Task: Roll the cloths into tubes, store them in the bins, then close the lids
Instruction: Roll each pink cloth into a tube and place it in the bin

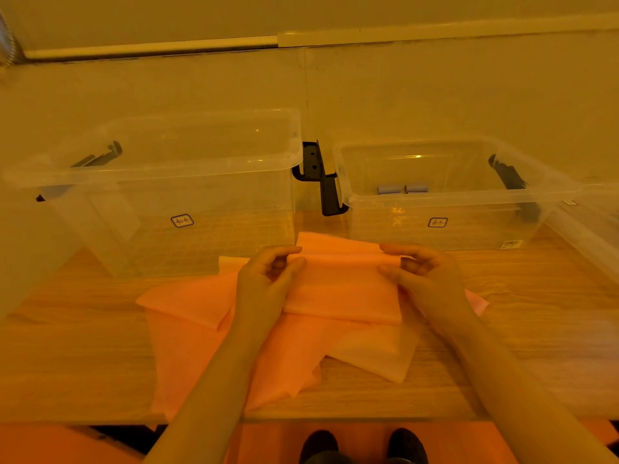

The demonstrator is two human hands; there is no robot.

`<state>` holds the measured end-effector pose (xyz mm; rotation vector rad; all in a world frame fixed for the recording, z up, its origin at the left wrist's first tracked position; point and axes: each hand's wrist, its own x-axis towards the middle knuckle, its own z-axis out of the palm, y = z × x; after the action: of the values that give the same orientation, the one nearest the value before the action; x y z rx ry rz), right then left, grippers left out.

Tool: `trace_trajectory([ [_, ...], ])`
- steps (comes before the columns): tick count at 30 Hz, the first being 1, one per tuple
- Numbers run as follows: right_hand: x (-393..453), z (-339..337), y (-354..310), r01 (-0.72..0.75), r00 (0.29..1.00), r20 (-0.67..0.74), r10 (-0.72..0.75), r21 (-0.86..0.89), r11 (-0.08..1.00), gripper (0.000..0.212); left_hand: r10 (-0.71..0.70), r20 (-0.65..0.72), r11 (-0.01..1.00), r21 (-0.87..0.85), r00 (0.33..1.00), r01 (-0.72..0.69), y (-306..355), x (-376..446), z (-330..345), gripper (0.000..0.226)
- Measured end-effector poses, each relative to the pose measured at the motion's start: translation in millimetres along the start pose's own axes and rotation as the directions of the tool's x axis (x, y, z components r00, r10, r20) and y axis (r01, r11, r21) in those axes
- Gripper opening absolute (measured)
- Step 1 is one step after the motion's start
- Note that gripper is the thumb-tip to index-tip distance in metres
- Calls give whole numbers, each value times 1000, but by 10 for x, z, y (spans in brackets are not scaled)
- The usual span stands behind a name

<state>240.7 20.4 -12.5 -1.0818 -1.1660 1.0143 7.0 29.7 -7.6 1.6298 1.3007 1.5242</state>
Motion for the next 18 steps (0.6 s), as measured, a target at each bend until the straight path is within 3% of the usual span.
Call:
trace_trajectory([
  [9, 19, 15, 16, -4, 1000, -14, 4, -5, 1000, 26, 21, 40, 1000, -4, 999, -21, -15, 6, -25, 42],
  [18, 46, 13, 30, 23, 999, -30, -23, 28, 999, 28, 10, 16, 1000, 2, 1000, -10, -13, 11, -1, 33],
])
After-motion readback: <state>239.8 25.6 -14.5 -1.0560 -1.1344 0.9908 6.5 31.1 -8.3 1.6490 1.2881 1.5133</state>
